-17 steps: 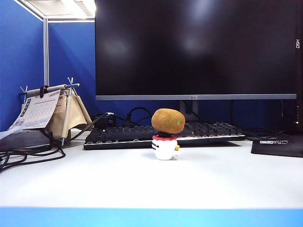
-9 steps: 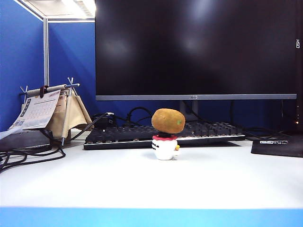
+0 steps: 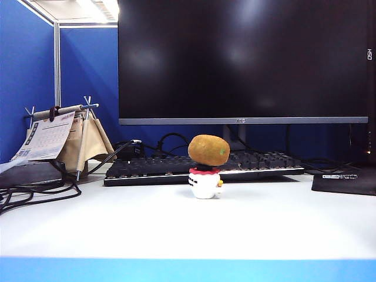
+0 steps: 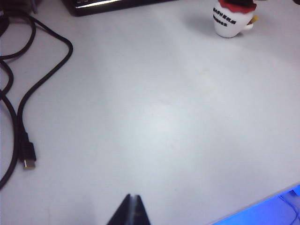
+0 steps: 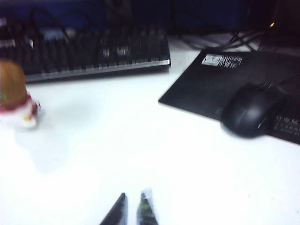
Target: Place the kiwi on top of the doll with a flat head.
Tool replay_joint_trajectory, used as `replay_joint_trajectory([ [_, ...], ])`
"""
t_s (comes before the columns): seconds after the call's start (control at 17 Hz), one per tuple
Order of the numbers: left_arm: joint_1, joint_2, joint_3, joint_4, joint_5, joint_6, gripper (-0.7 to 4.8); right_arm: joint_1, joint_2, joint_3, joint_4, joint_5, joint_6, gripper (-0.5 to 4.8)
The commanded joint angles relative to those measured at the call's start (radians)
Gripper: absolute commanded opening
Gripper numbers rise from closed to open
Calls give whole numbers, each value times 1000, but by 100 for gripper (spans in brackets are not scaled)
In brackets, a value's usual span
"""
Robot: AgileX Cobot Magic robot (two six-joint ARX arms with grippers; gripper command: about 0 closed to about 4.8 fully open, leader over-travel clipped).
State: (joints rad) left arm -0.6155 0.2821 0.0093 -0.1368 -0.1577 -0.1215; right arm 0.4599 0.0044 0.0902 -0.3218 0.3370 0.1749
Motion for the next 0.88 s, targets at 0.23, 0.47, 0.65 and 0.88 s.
replay_joint_trajectory([
  [0.23,1,1,1,-23,2,-10,-5,1,5,-42,12,0,-52,-1],
  [0.47,1,1,1,-28,3,-10,-5,1,6,-42,11,0,-51,-1],
  [0.65,1,1,1,-28,3,-10,-5,1,5,-42,12,-11,-51,-1],
  [0.88,1,1,1,-28,3,-10,-5,1,5,-42,12,-25,-50,-1],
])
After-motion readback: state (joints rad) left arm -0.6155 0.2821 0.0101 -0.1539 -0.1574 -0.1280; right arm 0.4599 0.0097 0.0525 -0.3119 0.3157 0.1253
